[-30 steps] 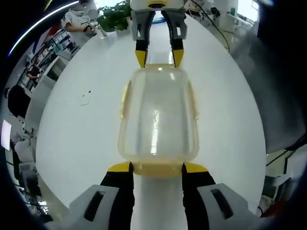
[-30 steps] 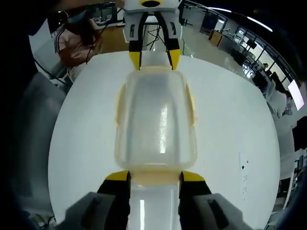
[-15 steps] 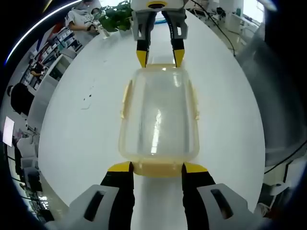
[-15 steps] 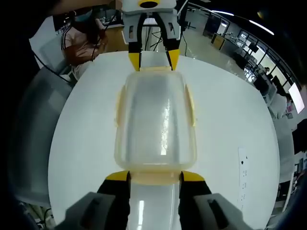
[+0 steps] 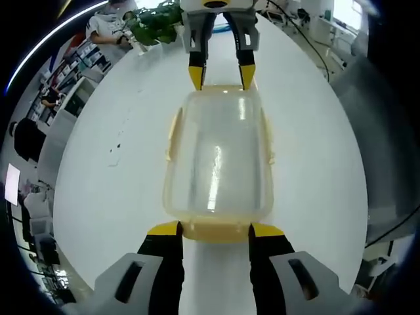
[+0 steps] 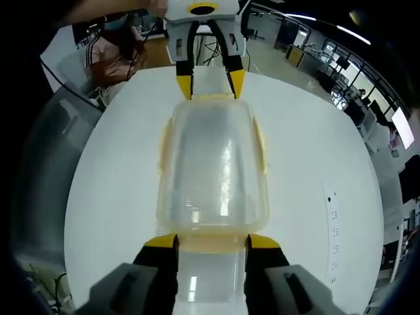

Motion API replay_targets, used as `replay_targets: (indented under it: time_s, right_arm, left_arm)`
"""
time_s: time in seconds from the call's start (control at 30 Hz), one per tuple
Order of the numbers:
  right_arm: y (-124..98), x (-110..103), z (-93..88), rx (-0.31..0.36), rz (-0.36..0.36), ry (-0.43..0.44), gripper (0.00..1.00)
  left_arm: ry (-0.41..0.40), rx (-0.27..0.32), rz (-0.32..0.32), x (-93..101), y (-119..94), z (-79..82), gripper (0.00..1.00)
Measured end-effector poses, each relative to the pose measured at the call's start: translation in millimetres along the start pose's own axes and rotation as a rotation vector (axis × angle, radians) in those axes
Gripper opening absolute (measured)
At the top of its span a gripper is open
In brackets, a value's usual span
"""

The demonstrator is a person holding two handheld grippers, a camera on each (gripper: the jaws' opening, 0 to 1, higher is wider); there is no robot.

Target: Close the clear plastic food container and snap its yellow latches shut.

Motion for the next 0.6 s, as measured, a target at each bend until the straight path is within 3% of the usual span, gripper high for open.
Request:
replay_targets:
  time_s: [0.6]
  right_arm:
    - [-20,2,-46.4,0.022,-0.006,0.002,0.37]
  left_arm:
    - [-0.008,-0.007,-0.002,-0.6,27,42.2,0.35]
Point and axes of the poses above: the point that each gripper's makers call its tool centre point, and the gripper's own axes: y roughly forward along the fingers, x roughly to its right, z roughly out of its top, the point moved 5 cm from there along -y, roughly backward along the fingers, and after that the axes turned 4 degrees about x, right-handed, at the moved point
